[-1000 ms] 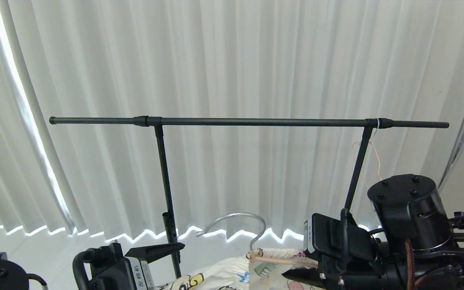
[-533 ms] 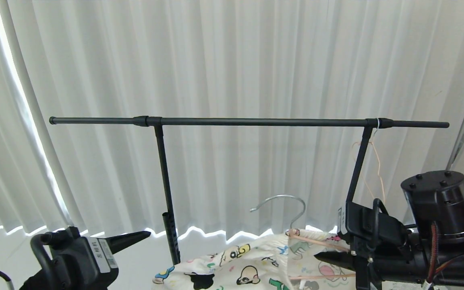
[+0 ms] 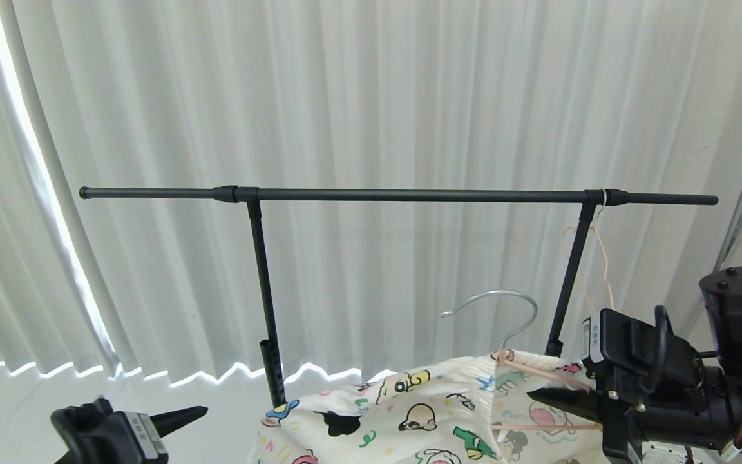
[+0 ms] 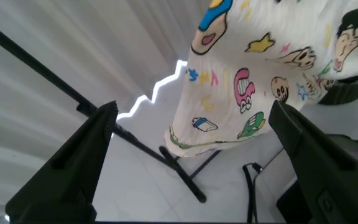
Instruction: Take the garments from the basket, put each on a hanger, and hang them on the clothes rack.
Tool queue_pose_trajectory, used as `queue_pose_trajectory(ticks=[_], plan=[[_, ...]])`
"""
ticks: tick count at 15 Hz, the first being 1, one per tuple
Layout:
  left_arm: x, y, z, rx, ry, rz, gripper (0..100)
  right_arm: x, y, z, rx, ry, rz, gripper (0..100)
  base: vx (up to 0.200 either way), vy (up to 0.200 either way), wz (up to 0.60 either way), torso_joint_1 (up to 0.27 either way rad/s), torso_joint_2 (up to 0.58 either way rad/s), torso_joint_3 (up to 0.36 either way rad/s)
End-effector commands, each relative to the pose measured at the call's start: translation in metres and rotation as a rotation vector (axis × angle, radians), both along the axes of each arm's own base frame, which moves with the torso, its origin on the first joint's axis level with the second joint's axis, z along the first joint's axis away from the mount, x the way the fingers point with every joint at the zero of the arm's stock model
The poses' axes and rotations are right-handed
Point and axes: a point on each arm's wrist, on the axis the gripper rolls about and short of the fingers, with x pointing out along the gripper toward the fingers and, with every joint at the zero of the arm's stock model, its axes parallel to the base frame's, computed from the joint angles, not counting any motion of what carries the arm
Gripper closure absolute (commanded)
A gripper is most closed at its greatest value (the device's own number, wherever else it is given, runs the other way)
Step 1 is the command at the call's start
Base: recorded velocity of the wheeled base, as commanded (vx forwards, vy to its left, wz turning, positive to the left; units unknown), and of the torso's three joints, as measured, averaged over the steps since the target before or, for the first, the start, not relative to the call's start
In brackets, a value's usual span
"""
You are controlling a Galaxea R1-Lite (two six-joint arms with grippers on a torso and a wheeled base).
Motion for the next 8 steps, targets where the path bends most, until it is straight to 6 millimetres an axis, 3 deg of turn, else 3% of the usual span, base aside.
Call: queue_pose_trajectory(ticks=[1, 4, 5, 8], plan=[[0.018, -0.012, -0.012, 0.060, 0.108, 0.016, 0, -0.002, -0.001, 0.003, 0.006, -0.020, 0.011, 100, 0.000, 0.000, 0.00, 0.000, 0.00, 0.000], [0.038, -0.019, -0.011, 0.066, 0.144, 0.047, 0, -0.004, 0.000, 0.007, 0.004, -0.053, 0.034, 100, 0.000, 0.000, 0.00, 0.000, 0.00, 0.000], [0.041, -0.019, -0.010, 0.054, 0.149, 0.039, 100, -0.005, 0.000, 0.007, 0.006, -0.055, 0.035, 100, 0.000, 0.000, 0.00, 0.000, 0.00, 0.000], [0.035, -0.014, -0.017, 0.064, 0.176, 0.028, 100, -0.005, 0.000, 0.008, 0.009, -0.059, 0.037, 100, 0.000, 0.000, 0.00, 0.000, 0.00, 0.000]])
